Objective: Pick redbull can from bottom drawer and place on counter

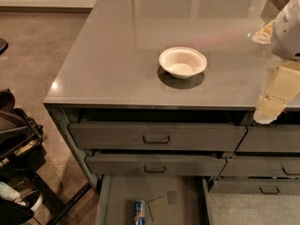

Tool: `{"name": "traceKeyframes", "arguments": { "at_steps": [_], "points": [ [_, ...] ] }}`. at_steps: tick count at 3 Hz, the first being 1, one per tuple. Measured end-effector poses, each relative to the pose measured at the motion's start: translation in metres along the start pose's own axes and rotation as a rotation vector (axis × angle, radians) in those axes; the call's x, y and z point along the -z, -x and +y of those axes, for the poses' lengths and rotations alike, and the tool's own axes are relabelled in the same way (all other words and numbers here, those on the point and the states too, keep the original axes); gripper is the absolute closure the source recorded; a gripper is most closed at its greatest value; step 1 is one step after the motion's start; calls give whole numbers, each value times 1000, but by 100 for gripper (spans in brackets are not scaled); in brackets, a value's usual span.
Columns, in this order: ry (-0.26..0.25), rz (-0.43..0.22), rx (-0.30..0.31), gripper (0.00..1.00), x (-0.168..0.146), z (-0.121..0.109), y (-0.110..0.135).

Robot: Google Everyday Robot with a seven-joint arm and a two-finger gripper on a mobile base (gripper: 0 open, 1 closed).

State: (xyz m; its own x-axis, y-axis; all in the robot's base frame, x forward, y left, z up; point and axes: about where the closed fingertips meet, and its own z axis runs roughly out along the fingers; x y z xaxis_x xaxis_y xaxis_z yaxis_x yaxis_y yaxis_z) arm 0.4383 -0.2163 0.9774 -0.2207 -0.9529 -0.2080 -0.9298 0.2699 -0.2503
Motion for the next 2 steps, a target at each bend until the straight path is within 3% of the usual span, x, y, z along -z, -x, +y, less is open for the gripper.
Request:
{"name": "traceKeyframes", "arguments": {
  "at_steps": [1,2],
  "points": [
    [-12,-15,-1,0,2,2,1],
    [-39,-94,-42,0,3,31,6]
  ]
}}
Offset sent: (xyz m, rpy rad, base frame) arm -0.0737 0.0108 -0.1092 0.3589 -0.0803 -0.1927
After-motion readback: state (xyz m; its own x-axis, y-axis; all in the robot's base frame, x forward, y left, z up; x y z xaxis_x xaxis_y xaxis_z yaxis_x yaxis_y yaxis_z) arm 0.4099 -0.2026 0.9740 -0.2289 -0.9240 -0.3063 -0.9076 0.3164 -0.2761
